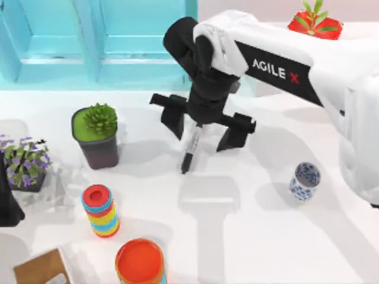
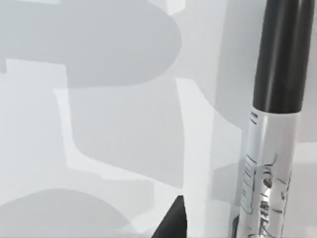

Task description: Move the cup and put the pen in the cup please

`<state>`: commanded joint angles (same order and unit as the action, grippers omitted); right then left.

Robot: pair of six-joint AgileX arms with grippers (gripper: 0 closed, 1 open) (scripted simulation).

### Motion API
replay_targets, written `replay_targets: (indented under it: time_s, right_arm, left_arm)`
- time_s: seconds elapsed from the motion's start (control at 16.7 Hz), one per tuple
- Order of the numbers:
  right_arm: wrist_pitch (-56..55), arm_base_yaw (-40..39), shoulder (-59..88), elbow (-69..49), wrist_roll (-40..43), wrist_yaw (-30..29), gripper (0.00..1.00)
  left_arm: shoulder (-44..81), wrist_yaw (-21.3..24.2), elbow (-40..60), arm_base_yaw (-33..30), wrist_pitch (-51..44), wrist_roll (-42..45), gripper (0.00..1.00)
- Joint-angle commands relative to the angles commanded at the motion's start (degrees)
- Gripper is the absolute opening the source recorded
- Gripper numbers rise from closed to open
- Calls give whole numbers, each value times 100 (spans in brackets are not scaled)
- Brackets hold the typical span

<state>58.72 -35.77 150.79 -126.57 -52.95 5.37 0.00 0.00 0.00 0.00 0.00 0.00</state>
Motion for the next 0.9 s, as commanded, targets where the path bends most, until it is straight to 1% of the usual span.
replay_targets:
  time_s: [0.24, 0.3, 0.72, 0.78, 0.9]
  right_arm:
    - [0, 0, 0, 0, 0, 0, 2]
    - [0, 0, 0, 0, 0, 0, 0]
    - [0, 0, 0, 0, 0, 0, 0]
    - [341, 58, -472, 146, 195, -244, 0]
    - [355, 28, -557, 211, 173, -250, 0]
  left_arm:
    - [0, 0, 0, 0, 0, 0, 100]
    - [0, 0, 0, 0, 0, 0, 100]
    - [0, 0, 0, 0, 0, 0, 100]
    - [0, 0, 0, 0, 0, 0, 100]
    - [0, 0, 0, 0, 0, 0, 100]
